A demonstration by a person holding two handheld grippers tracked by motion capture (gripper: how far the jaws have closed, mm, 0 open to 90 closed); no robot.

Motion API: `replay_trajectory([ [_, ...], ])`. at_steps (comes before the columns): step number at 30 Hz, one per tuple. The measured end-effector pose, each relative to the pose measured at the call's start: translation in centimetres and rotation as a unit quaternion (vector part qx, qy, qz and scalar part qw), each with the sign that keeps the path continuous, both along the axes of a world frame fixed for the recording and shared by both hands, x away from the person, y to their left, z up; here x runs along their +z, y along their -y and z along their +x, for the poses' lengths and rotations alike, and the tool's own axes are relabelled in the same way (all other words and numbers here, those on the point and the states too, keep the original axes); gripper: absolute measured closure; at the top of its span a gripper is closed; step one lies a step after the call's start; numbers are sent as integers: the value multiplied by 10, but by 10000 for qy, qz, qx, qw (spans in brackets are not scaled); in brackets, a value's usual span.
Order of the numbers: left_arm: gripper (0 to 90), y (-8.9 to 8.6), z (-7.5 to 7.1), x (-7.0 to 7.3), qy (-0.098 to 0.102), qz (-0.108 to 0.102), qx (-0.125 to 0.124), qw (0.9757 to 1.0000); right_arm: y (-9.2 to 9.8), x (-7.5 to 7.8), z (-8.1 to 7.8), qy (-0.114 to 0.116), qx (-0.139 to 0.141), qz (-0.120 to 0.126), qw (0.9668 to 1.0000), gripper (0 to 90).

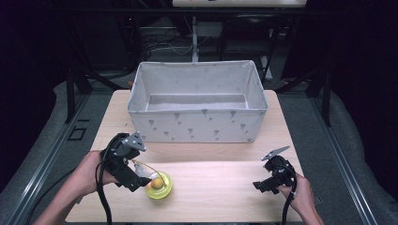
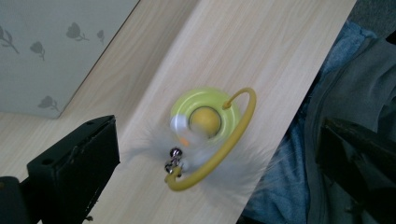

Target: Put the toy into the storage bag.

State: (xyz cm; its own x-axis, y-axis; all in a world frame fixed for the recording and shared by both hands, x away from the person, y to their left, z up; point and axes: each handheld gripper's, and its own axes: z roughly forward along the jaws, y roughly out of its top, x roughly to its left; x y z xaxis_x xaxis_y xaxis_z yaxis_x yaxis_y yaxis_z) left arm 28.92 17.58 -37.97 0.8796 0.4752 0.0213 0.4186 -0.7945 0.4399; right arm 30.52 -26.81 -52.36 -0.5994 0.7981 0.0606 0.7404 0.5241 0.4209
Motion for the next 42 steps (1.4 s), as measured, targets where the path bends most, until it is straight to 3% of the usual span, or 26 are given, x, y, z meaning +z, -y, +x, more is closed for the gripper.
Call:
replay_trajectory([
  [6, 16, 13, 7, -6, 7, 214, -109, 9997, 0, -1, 0, -1, -3, 4, 10000, 44],
  [12, 296, 22, 11, -9, -24, 314, -246, 9992, 0, -1, 0, -13, 4, -37, 10000, 46],
  [14, 341, 23, 12, -9, -13, 351, -256, 9991, 1, -1, 0, -34, 20, -67, 10000, 47],
  [18, 521, 24, 12, -8, -29, 472, -398, 9981, 0, -1, 0, -86, 21, -55, 9999, 48],
  [24, 665, 27, 10, -4, -33, 587, -510, 9970, 0, -1, 0, -105, 14, -63, 9999, 50],
  [34, 850, 30, 11, 0, -7, 653, -550, 9963, 0, -2, 0, -117, 37, -93, 9999, 52],
  [42, 873, 32, 10, 1, -21, 685, -554, 9961, 0, -2, 0, -116, 48, -76, 9999, 52],
])
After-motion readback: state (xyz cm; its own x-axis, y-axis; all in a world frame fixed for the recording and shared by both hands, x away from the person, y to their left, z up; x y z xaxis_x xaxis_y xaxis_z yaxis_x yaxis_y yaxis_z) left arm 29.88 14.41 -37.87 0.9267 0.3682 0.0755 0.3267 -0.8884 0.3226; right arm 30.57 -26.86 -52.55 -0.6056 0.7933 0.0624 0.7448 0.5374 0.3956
